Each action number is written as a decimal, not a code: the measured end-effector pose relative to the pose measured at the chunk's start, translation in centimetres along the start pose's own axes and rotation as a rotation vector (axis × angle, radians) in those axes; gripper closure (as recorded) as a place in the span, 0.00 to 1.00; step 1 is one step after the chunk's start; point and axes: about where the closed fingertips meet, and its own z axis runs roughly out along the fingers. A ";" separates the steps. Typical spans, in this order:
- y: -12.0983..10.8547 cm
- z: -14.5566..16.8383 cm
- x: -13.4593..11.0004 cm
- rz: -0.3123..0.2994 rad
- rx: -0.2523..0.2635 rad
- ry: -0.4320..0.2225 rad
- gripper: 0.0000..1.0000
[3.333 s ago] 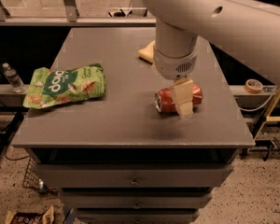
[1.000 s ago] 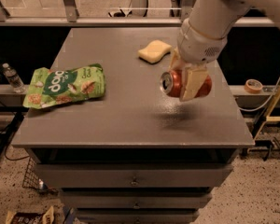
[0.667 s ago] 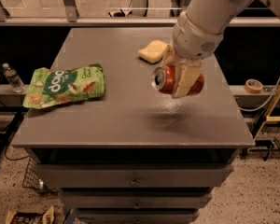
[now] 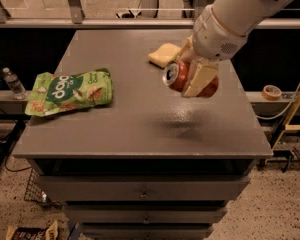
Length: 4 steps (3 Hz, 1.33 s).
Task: Place coke can upright
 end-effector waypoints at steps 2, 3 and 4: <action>-2.6 -2.6 1.3 0.325 0.191 -0.284 1.00; -3.3 -2.0 2.4 0.431 0.252 -0.437 1.00; -3.9 -1.5 3.5 0.483 0.337 -0.572 1.00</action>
Offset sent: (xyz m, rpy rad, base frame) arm 0.0365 -0.0357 0.0318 0.6085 0.0423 -0.4095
